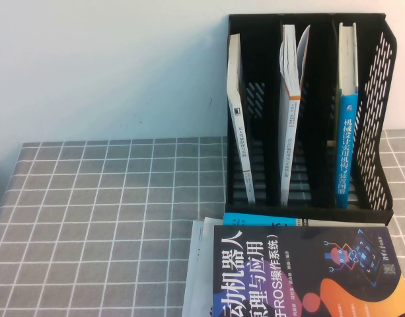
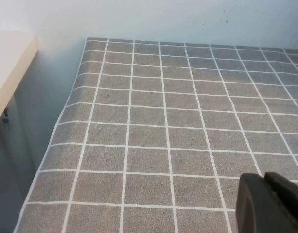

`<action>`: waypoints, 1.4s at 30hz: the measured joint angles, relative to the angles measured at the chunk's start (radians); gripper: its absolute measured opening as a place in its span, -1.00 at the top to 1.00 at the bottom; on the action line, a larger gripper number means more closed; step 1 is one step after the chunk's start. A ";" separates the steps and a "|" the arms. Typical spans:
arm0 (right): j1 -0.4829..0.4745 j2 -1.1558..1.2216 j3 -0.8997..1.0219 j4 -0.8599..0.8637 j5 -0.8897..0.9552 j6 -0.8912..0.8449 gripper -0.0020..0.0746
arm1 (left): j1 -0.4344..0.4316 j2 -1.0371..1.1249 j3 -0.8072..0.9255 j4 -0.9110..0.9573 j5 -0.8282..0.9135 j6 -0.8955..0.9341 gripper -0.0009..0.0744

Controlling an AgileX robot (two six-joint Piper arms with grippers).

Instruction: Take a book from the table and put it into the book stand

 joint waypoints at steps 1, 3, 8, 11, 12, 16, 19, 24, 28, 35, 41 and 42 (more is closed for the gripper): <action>0.000 0.000 0.000 -0.002 0.000 0.000 0.96 | 0.000 0.000 0.000 0.000 0.000 0.000 0.98; 0.000 0.000 0.000 -0.001 0.000 0.000 0.96 | 0.000 0.000 0.000 0.000 0.000 0.000 0.98; 0.000 0.000 0.000 -0.020 -0.025 0.000 0.96 | 0.000 0.000 0.002 0.034 -0.071 0.000 0.98; 0.000 0.000 0.007 -0.023 -0.140 0.000 0.96 | 0.000 0.000 0.002 0.072 -0.224 0.000 0.98; 0.000 0.000 0.007 -0.023 -0.204 0.000 0.96 | 0.000 0.000 0.002 0.079 -0.275 0.000 0.98; 0.000 0.000 0.007 -0.031 -0.484 -0.019 0.96 | 0.000 0.000 0.002 0.103 -0.532 0.002 0.98; 0.000 0.000 0.007 -0.035 -0.688 -0.004 0.96 | 0.000 0.000 0.002 0.112 -0.730 0.000 0.98; 0.000 0.000 0.007 -0.038 -0.911 0.043 0.96 | 0.000 0.000 0.002 0.122 -0.958 0.000 0.98; 0.000 0.000 0.007 -0.019 -0.978 0.032 0.96 | 0.000 -0.003 0.002 0.099 -1.034 0.010 0.98; 0.000 -0.002 -0.038 -0.003 -0.806 0.026 0.96 | 0.000 -0.003 -0.051 -0.029 -0.810 0.016 0.98; 0.000 0.019 -0.261 -0.003 -0.348 -0.028 0.96 | 0.000 0.041 -0.318 -0.053 -0.299 0.109 0.98; 0.000 0.040 -0.291 -0.003 -0.297 -0.037 0.96 | 0.000 0.060 -0.345 -0.069 -0.265 0.114 0.98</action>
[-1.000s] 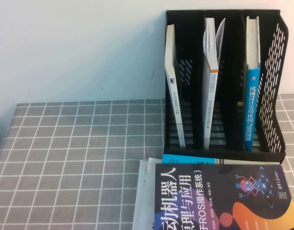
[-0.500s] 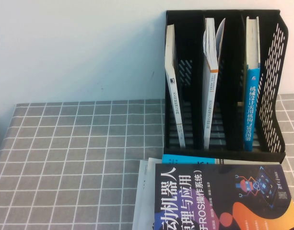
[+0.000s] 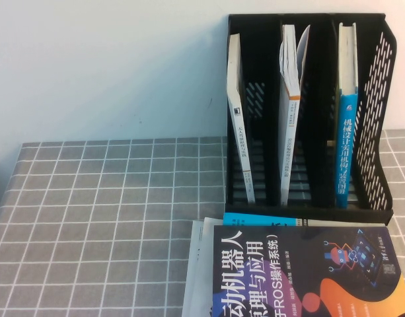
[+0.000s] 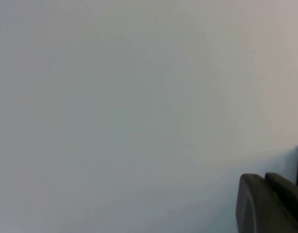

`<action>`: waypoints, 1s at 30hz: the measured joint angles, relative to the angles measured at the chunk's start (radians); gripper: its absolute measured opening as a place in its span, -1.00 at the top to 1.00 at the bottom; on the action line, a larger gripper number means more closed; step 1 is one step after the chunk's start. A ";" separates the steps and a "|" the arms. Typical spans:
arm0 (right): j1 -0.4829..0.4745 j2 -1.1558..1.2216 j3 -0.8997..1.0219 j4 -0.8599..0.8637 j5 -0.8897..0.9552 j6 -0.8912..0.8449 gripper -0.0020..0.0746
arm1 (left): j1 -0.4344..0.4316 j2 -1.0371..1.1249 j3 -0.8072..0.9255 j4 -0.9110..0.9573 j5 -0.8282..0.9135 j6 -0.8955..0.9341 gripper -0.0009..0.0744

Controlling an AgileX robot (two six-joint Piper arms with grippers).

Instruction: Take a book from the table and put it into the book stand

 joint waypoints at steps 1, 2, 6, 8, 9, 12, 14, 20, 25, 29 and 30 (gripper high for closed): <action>0.000 0.027 -0.036 0.002 0.063 -0.002 0.96 | 0.000 0.027 -0.029 -0.025 0.037 0.000 0.98; 0.000 0.058 -0.072 0.010 0.123 -0.002 0.96 | 0.000 0.058 -0.055 -0.057 0.072 -0.004 0.98; 0.000 0.197 -0.198 0.090 0.325 0.007 0.96 | -0.004 0.201 -0.135 -0.236 0.211 -0.030 0.98; 0.000 0.292 -0.254 0.138 0.412 0.009 0.96 | -0.017 0.288 -0.165 -0.356 0.289 0.003 0.98; 0.000 0.332 -0.273 0.157 0.446 0.009 0.96 | -0.026 0.323 -0.173 -0.402 0.319 0.031 0.98; 0.000 0.494 -0.323 0.194 0.557 0.005 0.96 | -0.045 0.442 -0.183 -0.567 0.392 0.163 0.98; 0.000 0.597 -0.339 0.206 0.617 -0.016 0.96 | -0.051 0.527 -0.183 -0.658 0.417 0.227 0.98; 0.000 0.827 -0.341 0.275 0.650 -0.124 0.96 | -0.051 0.752 -0.183 -0.901 0.443 0.341 0.98; 0.000 0.995 -0.326 0.361 0.612 -0.245 0.96 | -0.051 0.903 -0.183 -1.186 0.605 0.671 0.98; 0.000 1.102 -0.326 0.509 0.580 -0.385 0.96 | -0.051 1.001 -0.183 -1.338 0.751 0.834 0.98; 0.000 1.125 -0.326 0.547 0.573 -0.422 0.96 | -0.051 1.017 -0.183 -1.363 0.776 0.858 0.98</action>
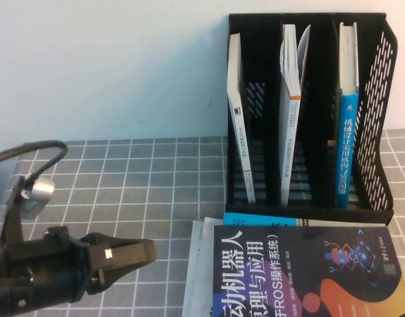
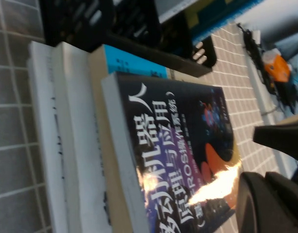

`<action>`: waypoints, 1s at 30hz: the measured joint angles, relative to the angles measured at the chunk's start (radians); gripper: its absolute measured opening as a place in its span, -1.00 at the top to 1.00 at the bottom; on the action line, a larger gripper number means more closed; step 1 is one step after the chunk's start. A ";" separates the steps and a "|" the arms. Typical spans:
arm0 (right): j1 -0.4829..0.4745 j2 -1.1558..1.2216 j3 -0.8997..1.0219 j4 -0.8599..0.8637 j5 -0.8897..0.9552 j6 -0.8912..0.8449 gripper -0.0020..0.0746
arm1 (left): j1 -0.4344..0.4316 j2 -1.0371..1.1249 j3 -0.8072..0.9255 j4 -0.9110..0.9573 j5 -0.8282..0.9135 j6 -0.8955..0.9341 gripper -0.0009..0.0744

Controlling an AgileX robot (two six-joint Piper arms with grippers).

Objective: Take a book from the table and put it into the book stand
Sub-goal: Push book with right arm

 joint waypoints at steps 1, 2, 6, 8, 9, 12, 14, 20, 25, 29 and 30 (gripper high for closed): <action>0.000 0.023 0.000 0.047 -0.009 -0.046 0.96 | 0.000 0.017 0.000 -0.018 0.025 0.018 0.98; 0.000 0.045 0.000 0.087 -0.014 -0.085 0.96 | 0.000 0.029 -0.002 -0.029 0.045 0.035 0.98; 0.000 0.129 0.000 0.153 -0.048 -0.163 0.96 | 0.000 0.045 -0.002 -0.045 0.074 0.057 0.98; 0.000 0.167 0.000 0.161 -0.060 -0.177 0.96 | 0.000 0.045 -0.002 -0.049 0.074 0.062 0.98; 0.000 0.177 0.000 0.164 -0.063 -0.180 0.96 | 0.000 0.045 -0.002 -0.049 0.074 0.067 0.98; 0.000 0.189 0.000 0.189 -0.067 -0.189 0.96 | 0.000 0.045 -0.004 -0.049 0.079 0.071 0.98; -0.002 0.189 0.000 0.218 -0.067 -0.211 0.96 | 0.000 0.045 -0.005 -0.049 0.080 0.086 0.98; 0.004 0.189 0.000 0.375 -0.032 -0.307 0.96 | 0.000 0.045 -0.005 -0.064 0.082 0.093 0.98; 0.078 0.189 0.000 0.409 -0.068 -0.322 0.96 | 0.000 0.045 -0.005 -0.144 0.082 0.093 0.98; 0.139 0.189 0.000 0.433 -0.121 -0.322 0.95 | 0.000 0.045 -0.005 -0.183 0.082 0.094 0.98; 0.151 0.189 0.000 0.438 -0.136 -0.322 0.95 | 0.000 0.045 -0.009 -0.185 0.073 0.094 0.98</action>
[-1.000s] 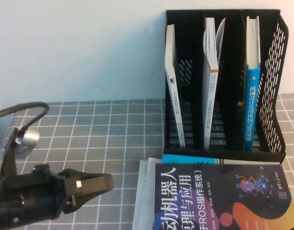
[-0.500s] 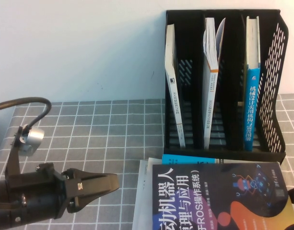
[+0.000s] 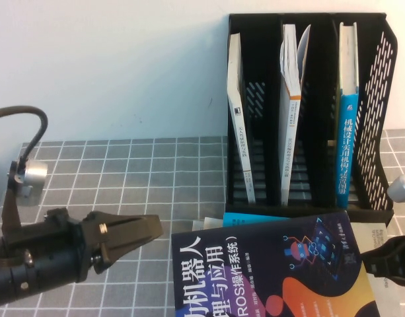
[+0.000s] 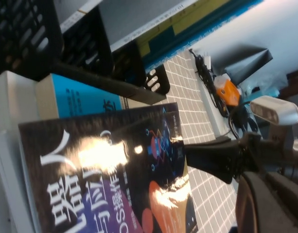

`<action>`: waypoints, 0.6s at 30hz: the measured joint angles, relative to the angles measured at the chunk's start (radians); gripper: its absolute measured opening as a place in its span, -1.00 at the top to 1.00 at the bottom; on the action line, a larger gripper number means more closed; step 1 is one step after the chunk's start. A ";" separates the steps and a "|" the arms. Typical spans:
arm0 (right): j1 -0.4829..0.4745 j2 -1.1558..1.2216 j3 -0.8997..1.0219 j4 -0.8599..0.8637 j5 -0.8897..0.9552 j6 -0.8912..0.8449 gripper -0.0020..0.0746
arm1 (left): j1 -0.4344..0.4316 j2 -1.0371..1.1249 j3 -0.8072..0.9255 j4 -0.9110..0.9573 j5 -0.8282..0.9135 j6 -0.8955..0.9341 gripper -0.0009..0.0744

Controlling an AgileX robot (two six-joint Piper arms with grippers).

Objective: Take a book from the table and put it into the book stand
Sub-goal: Push book with right arm

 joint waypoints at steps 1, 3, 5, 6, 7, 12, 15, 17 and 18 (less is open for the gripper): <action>0.010 0.000 0.000 0.001 -0.010 0.000 0.95 | 0.000 0.000 -0.004 0.000 -0.008 -0.002 0.98; 0.018 0.000 0.000 0.001 -0.026 0.000 0.96 | 0.000 0.000 -0.018 -0.004 -0.025 -0.006 0.98; 0.020 0.000 0.000 0.001 -0.035 0.000 0.96 | 0.000 0.000 -0.032 -0.007 -0.038 -0.018 0.98; 0.020 0.000 0.000 0.001 -0.040 0.000 0.96 | 0.000 0.000 -0.037 -0.008 -0.045 -0.026 0.98; 0.020 0.000 0.000 0.001 -0.043 0.005 0.95 | 0.000 0.000 -0.041 -0.008 -0.053 -0.031 0.98; 0.022 0.000 0.000 -0.035 -0.005 0.049 0.96 | 0.000 0.004 -0.043 -0.008 -0.145 -0.079 0.98; 0.022 0.000 0.000 -0.111 0.045 0.106 0.96 | 0.000 0.026 -0.043 -0.003 -0.217 -0.110 0.98; 0.024 0.000 0.000 -0.165 0.064 0.149 0.96 | 0.000 0.050 -0.043 0.009 -0.216 -0.114 0.94; 0.024 0.000 0.000 -0.191 0.072 0.170 0.96 | 0.000 0.065 -0.043 0.014 -0.197 -0.114 0.90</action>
